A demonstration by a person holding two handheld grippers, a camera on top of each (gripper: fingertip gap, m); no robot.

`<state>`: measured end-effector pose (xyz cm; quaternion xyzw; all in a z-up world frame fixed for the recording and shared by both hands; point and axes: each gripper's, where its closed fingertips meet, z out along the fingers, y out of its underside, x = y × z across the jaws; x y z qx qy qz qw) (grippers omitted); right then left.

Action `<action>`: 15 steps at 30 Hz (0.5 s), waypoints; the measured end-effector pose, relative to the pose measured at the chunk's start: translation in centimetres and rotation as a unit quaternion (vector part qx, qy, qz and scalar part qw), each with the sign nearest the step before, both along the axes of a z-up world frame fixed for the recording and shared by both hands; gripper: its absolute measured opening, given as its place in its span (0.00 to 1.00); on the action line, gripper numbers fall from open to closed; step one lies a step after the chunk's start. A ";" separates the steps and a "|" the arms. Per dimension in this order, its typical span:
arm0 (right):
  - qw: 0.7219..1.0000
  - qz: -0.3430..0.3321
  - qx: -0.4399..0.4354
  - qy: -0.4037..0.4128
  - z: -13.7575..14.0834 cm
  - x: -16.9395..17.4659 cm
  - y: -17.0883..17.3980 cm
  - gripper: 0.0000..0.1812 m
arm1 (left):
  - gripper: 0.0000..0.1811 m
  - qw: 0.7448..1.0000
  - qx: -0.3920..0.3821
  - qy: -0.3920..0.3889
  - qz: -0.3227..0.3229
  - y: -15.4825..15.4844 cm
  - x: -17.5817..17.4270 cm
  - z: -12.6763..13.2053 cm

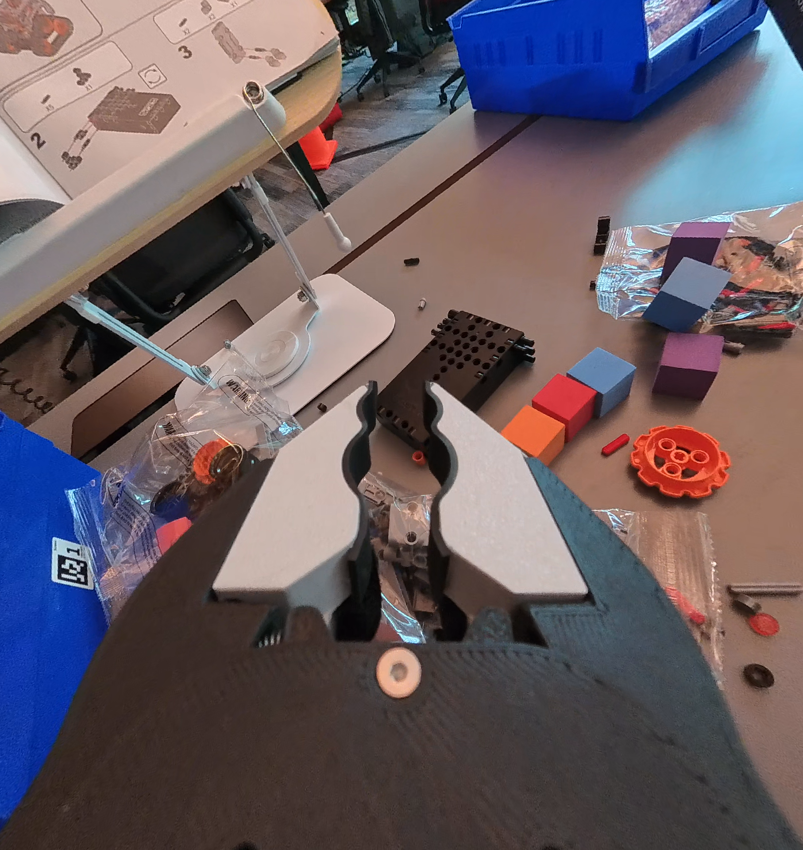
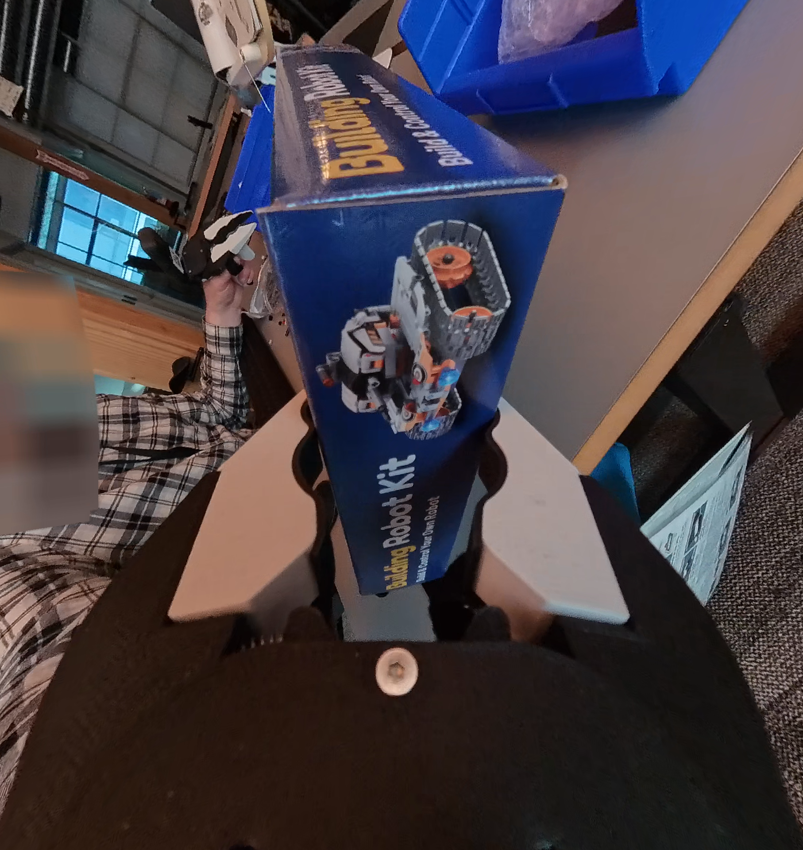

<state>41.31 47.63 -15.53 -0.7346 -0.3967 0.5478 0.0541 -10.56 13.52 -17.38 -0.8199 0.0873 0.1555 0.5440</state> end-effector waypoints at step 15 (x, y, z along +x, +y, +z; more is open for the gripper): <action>0.994 0.040 -0.075 -0.070 -4.5 0.5 2.2 0.40 | 0.11 1.000 -0.018 0.016 0.011 0.1 -0.4 -0.8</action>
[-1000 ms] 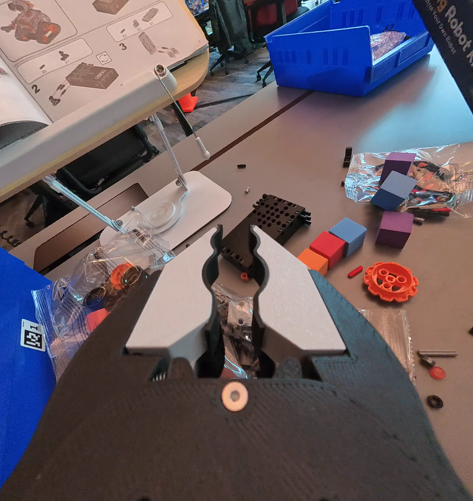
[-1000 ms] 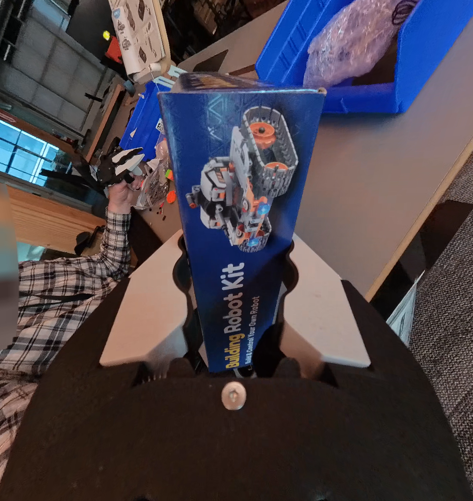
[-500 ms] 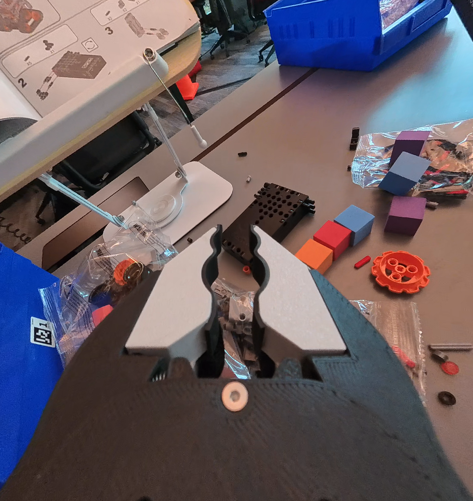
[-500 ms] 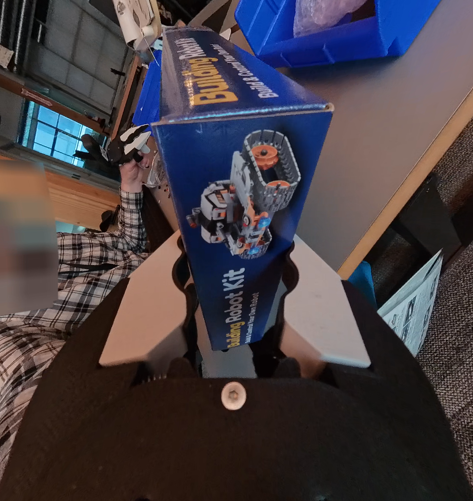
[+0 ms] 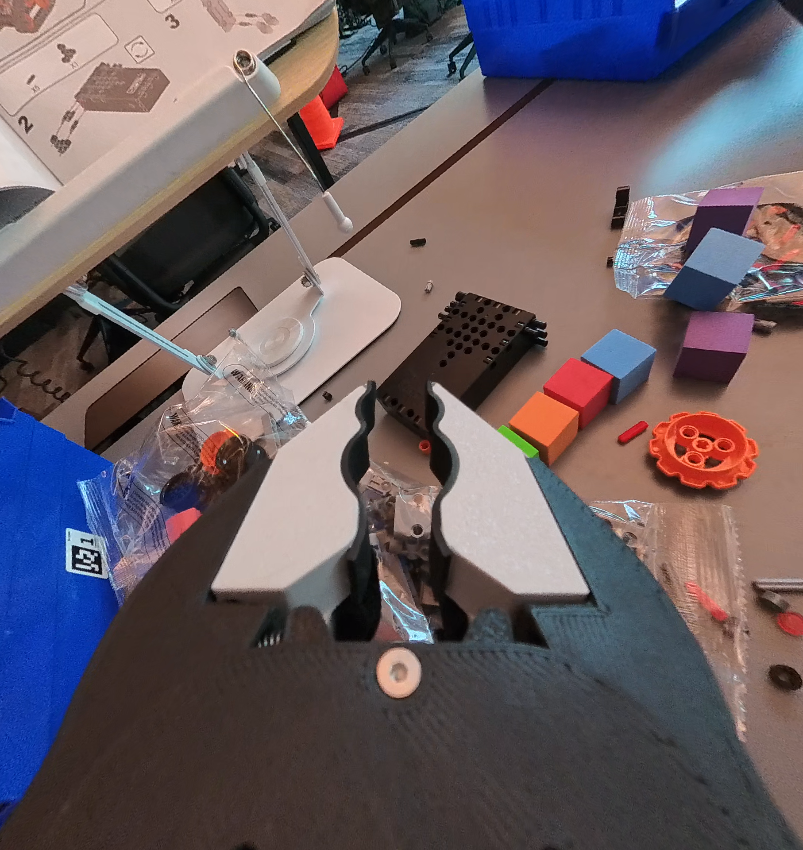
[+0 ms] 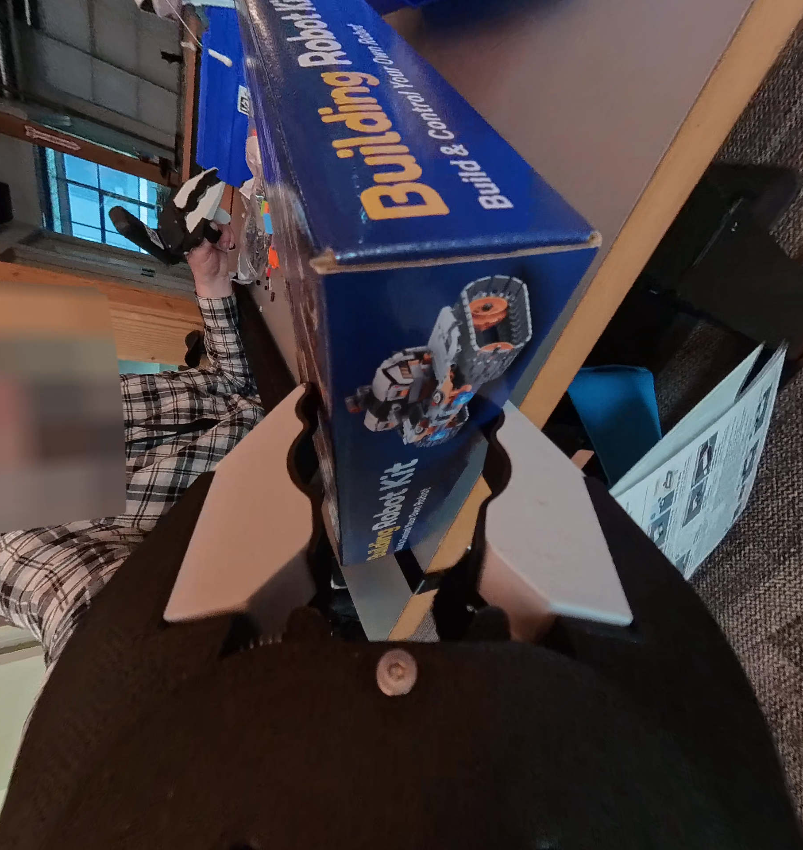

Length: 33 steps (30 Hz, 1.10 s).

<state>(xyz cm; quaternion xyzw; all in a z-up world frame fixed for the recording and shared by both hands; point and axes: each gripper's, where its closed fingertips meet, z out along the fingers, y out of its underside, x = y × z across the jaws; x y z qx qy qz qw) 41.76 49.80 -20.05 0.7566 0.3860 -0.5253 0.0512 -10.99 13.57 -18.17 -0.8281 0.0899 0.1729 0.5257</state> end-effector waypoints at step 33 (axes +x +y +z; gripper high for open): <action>0.947 -0.012 0.264 -0.181 -2.4 -8.9 4.5 0.52 | 0.12 1.000 0.015 -0.006 -0.006 0.0 0.3 0.7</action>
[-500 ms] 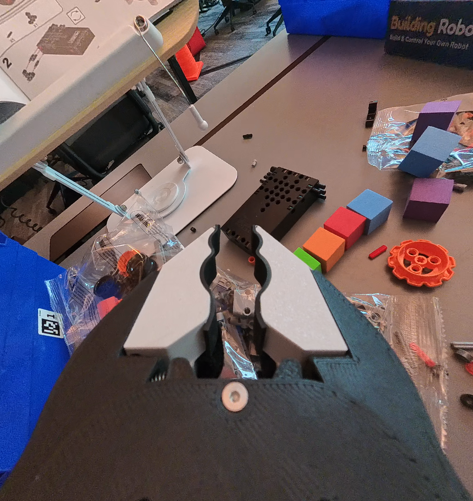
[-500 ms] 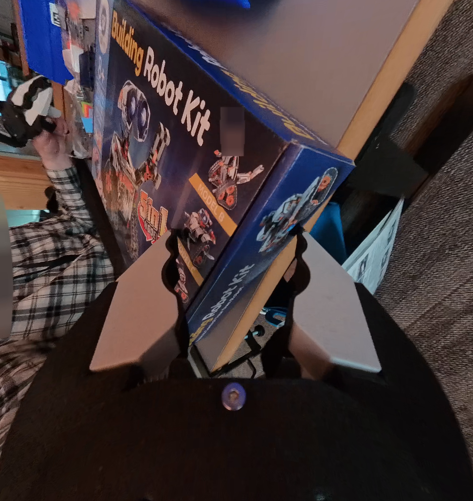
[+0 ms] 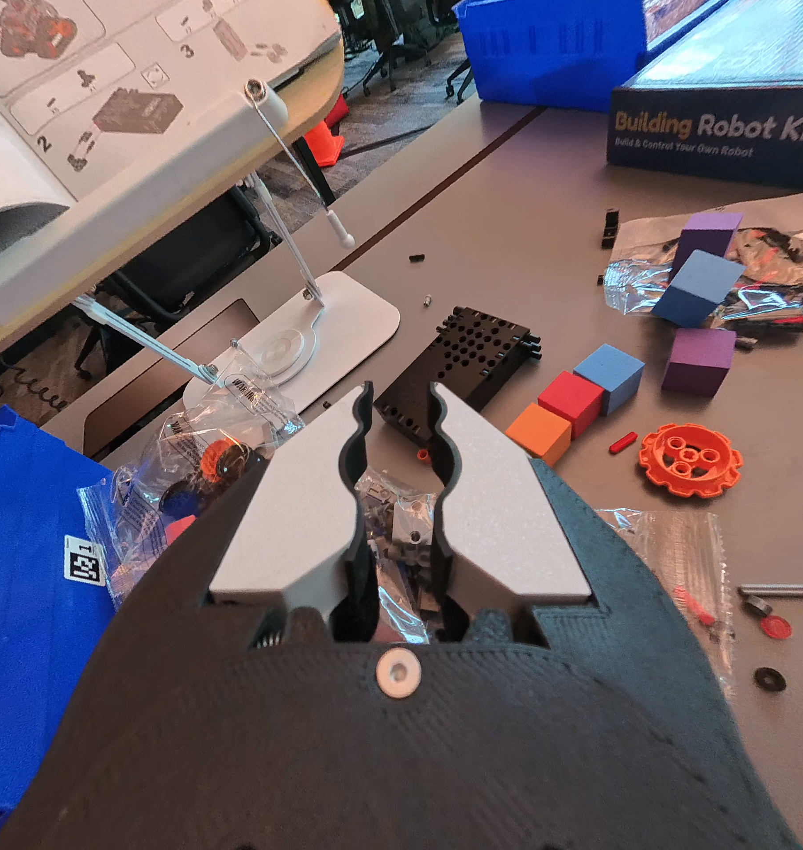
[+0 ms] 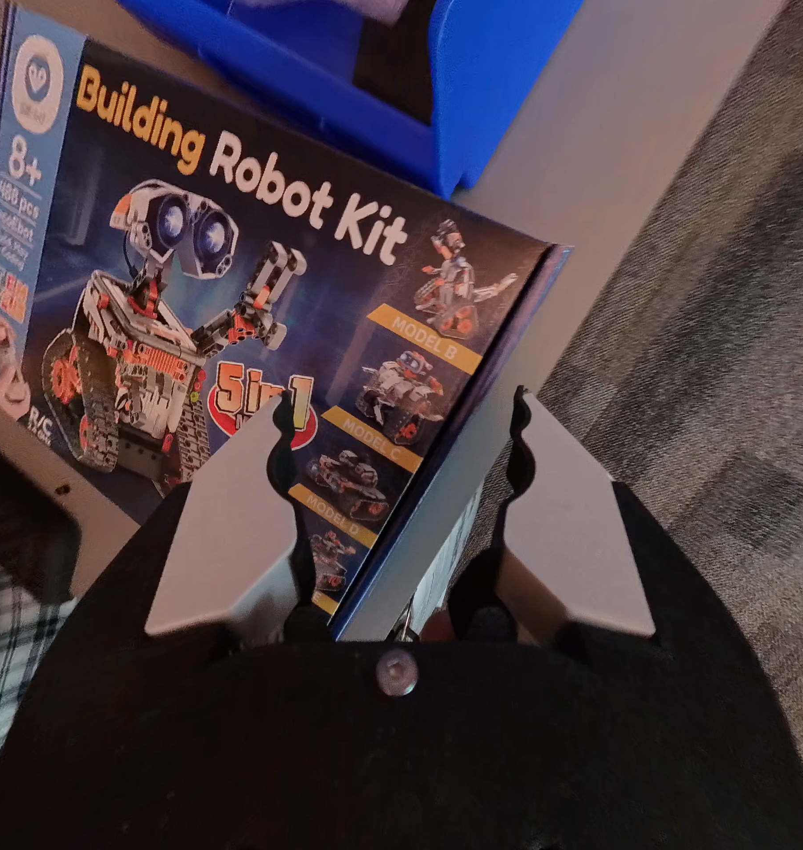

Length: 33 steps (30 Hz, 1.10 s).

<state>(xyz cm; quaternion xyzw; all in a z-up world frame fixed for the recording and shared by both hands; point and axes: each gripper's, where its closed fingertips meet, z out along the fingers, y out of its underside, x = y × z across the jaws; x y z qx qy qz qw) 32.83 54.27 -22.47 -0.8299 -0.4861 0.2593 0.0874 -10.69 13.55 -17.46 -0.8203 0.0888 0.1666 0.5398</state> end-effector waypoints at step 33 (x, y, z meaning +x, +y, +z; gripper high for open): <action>0.877 0.386 0.286 0.010 0.8 -26.1 -28.5 0.28 | 0.12 0.999 0.036 -0.034 -0.011 -0.3 0.4 1.4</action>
